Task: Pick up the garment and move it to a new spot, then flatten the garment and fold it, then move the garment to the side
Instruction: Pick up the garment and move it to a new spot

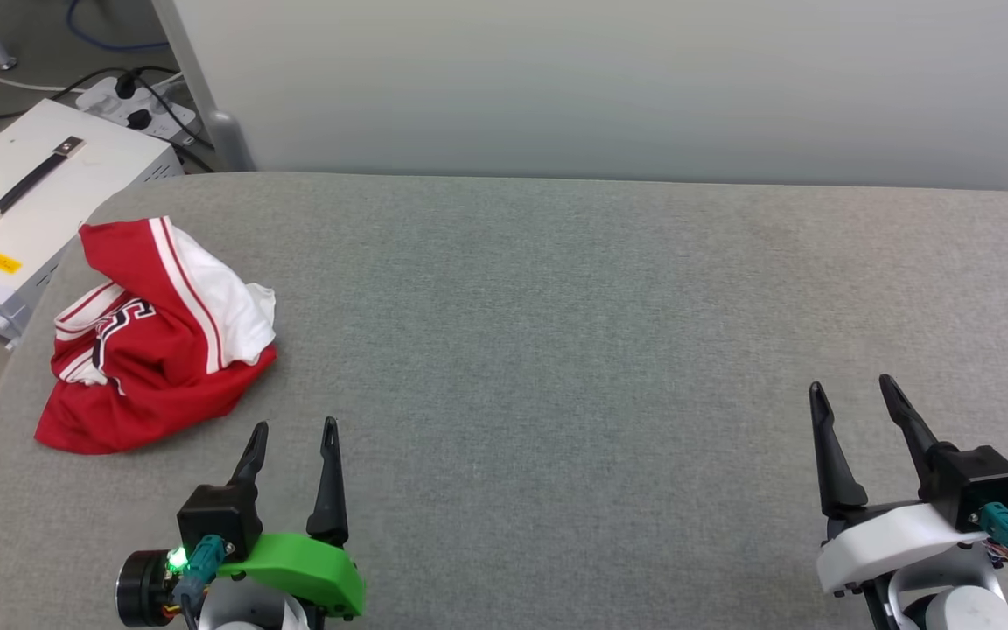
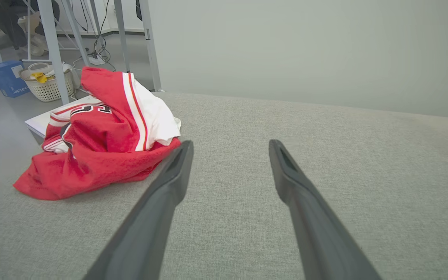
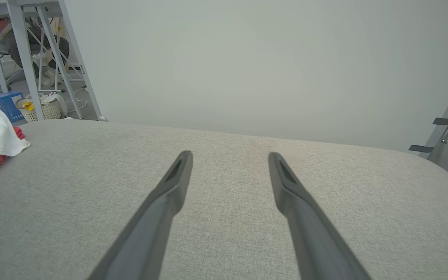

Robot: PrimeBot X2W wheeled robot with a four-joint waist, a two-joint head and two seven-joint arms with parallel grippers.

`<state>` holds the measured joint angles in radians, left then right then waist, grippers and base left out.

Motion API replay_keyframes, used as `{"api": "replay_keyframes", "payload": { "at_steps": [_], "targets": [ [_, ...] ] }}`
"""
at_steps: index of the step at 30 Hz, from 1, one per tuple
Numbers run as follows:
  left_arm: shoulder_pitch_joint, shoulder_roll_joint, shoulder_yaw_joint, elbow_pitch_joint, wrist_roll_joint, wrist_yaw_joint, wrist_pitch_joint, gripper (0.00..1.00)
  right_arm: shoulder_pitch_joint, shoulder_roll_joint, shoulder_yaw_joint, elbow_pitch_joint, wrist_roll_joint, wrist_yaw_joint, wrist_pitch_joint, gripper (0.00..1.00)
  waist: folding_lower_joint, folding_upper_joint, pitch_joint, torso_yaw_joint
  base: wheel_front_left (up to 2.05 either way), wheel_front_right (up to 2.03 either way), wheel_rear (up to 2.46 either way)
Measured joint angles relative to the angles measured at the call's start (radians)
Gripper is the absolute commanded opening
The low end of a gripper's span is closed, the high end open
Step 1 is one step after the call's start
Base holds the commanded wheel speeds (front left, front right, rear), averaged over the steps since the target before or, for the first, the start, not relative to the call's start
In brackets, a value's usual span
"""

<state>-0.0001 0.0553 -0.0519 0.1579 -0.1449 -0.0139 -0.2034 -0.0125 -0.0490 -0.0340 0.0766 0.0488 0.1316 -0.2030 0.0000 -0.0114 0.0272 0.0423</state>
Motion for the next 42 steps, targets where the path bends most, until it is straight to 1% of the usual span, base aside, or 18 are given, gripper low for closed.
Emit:
{"api": "replay_keyframes", "payload": {
  "at_steps": [11,23,30,36,42],
  "targets": [
    [-0.002,0.0,0.004,0.007,-0.014,0.001,-0.025,1.0,0.0,0.0,0.062,0.01,0.009,0.0,-0.024,1.0,0.0,0.0,0.008,0.079,0.0,0.0,0.0],
    [-0.001,-0.001,-0.007,0.016,-0.012,0.002,-0.048,1.0,0.0,0.001,0.106,0.023,0.023,0.0,-0.049,1.0,0.0,0.0,0.015,0.218,0.0,0.0,0.0],
    [-0.001,-0.001,-0.007,0.02,-0.014,0.0,-0.053,1.0,0.0,0.001,0.112,0.03,0.028,0.0,-0.053,1.0,0.0,0.0,0.018,0.298,0.0,0.0,0.0],
    [-0.001,-0.001,-0.006,0.02,-0.013,-0.002,-0.053,1.0,-0.001,0.001,0.121,0.033,0.037,0.0,-0.053,1.0,0.0,0.0,0.018,0.342,0.0,0.0,0.0],
    [-0.001,-0.001,-0.007,0.02,-0.013,-0.008,-0.053,1.0,-0.001,0.001,0.124,0.034,0.039,0.0,-0.054,1.0,0.0,0.0,0.02,0.362,0.0,0.0,0.0]
  ]
}}
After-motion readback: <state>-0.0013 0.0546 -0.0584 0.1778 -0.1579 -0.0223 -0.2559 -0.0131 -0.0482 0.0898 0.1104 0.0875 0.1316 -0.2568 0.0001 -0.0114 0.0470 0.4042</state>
